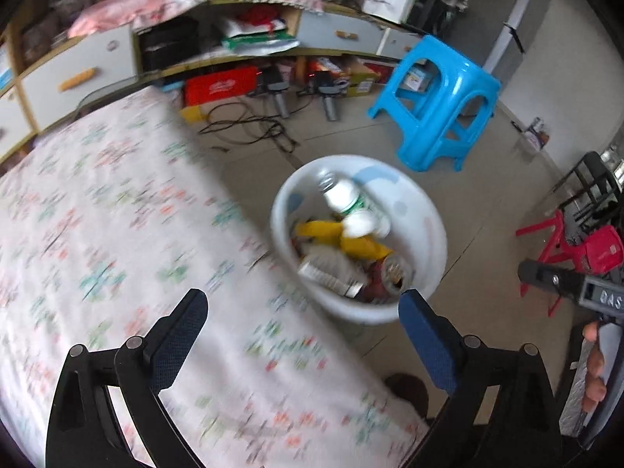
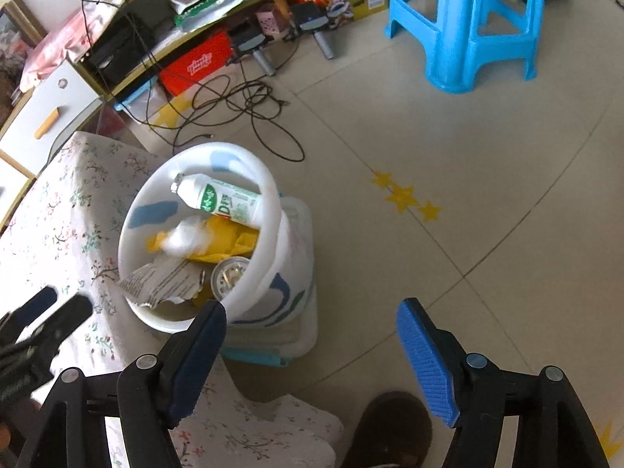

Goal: Collect trash

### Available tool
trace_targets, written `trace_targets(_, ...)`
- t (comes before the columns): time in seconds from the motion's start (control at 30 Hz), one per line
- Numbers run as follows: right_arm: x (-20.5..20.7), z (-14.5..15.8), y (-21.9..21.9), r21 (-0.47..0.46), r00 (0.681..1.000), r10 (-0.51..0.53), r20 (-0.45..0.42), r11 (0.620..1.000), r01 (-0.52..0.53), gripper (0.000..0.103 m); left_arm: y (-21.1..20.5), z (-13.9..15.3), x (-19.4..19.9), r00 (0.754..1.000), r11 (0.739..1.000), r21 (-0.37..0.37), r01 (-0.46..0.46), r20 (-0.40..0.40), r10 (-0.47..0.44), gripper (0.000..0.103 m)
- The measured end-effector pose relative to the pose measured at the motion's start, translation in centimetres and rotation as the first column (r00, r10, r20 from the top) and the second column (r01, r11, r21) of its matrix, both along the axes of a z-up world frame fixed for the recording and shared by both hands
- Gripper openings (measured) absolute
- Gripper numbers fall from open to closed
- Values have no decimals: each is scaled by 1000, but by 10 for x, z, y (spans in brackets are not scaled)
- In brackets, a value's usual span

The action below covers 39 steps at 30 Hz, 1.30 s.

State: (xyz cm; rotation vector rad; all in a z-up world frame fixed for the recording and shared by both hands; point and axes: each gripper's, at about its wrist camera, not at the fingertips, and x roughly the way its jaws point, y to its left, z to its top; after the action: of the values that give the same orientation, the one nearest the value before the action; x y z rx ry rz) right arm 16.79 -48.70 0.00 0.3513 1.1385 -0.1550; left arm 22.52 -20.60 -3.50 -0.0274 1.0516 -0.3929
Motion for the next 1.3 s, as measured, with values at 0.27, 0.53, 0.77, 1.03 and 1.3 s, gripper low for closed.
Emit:
trace_targets(0.27, -10, 18, 47, -12, 998, 41, 52, 999, -40, 77, 68, 26, -55, 994, 993, -52, -105, -22, 104, 101)
trace_targets(0.53, -35, 50, 100, -59, 988, 121, 91, 992, -116, 81, 129, 60, -117, 968, 969, -27, -247, 43, 248, 102)
trace_targets(0.77, -80, 75, 160, -91, 956, 260, 134, 964, -249, 87, 151, 83, -184, 942, 948, 68, -312, 153, 299, 102)
trace_targets(1.03, -126, 77, 210, -174, 912, 348, 215, 933, -315, 89, 161, 78, -220, 927, 937, 37, -349, 161, 339, 102)
trace_targets(1.3, -139, 58, 238, -237, 879, 375, 293, 920, -314, 96, 178, 78, -226, 877, 896, 48, -441, 234, 420, 102)
